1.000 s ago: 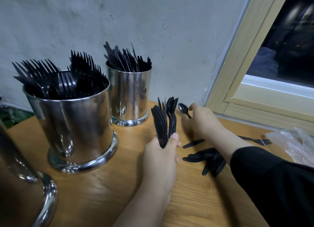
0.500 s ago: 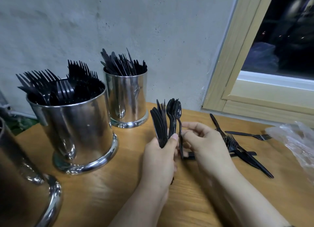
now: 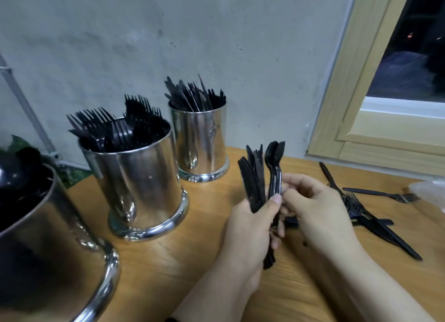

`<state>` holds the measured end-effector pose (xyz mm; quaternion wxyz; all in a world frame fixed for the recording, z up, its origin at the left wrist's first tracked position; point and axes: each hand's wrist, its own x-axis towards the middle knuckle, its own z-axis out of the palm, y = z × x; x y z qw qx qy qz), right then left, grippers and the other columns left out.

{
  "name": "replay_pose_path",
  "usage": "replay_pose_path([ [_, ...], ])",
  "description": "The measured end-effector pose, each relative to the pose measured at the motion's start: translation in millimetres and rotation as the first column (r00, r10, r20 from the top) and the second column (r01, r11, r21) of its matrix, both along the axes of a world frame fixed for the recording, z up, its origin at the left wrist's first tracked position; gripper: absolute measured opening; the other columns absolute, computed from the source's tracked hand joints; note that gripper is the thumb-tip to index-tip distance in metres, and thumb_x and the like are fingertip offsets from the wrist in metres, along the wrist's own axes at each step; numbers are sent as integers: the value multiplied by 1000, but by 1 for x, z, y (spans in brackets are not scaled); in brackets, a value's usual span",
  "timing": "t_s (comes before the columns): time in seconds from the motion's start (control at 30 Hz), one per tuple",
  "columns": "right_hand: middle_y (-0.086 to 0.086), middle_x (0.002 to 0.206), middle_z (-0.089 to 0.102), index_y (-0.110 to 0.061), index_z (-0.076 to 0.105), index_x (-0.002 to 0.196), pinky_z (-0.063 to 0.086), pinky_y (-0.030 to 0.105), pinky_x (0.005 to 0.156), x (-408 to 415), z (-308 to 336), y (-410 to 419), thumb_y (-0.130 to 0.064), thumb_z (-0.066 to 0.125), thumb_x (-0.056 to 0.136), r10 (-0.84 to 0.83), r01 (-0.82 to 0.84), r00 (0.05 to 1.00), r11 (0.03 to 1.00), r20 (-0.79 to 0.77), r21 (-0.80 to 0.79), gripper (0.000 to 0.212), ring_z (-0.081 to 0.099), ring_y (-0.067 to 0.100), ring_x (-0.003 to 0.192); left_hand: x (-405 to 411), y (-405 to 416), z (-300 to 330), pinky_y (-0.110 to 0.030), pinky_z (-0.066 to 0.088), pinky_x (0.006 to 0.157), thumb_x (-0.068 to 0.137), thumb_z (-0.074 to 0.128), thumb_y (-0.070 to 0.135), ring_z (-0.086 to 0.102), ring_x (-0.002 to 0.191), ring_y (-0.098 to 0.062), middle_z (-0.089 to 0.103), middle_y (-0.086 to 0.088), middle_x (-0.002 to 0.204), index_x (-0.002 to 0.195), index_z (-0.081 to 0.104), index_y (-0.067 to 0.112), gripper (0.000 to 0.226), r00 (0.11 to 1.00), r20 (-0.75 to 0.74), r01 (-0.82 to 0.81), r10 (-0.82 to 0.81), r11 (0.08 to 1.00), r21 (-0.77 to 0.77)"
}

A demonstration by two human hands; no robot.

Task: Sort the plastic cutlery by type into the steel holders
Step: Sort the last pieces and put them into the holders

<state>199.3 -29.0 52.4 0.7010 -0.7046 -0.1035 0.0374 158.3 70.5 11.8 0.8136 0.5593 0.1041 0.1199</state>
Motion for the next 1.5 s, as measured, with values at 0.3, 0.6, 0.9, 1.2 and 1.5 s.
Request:
replay_pose_path([
  [0.3, -12, 73, 71, -29, 74, 95, 42, 10, 49, -37, 47, -19, -24, 71, 91, 19, 41, 974, 965, 226, -258, 8, 61, -1, 53, -52, 11, 28, -20, 29, 43, 103, 60, 19, 40, 53, -10, 57, 0, 79, 99, 60, 13, 7, 980, 29, 200, -199, 956, -213],
  [0.6, 4, 98, 73, -60, 59, 119, 57, 62, 54, -119, 137, -26, -49, 62, 85, 418, -268, 878, 833, 234, -485, 36, 68, 35, 83, -178, 34, 78, -17, 25, 42, 97, 64, 27, 34, 47, -4, 53, 4, 76, 124, 65, 12, 31, 876, 139, 481, -461, 819, -314],
  [0.9, 4, 80, 73, -22, 70, 103, 55, 29, 75, -167, 180, 51, -10, 64, 96, 327, -223, 814, 939, 481, -261, 15, 67, 16, 66, -269, 107, 116, -23, 24, 42, 101, 59, 29, 29, 44, -10, 67, -7, 78, 117, 66, 0, 34, 996, 90, -17, 21, 999, -37],
  [1.2, -2, 93, 69, -26, 65, 116, 49, 24, 72, -142, 189, 145, -16, 59, 99, 201, 109, 688, 921, 698, -373, 21, 69, 18, 84, -299, 177, 131, -23, 25, 39, 99, 64, 32, 26, 43, -13, 31, 1, 55, 84, 53, 8, 30, 945, 56, -322, 322, 947, -7],
  [1.5, 7, 117, 65, -12, 60, 135, 44, 32, 96, -134, 115, 196, -15, 49, 104, 665, 59, 524, 596, 533, -801, 33, 60, 31, 113, -296, 183, 140, -23, 24, 39, 99, 64, 29, 25, 43, -13, 29, -1, 56, 75, 53, 10, 32, 972, 53, -226, 227, 974, -25],
])
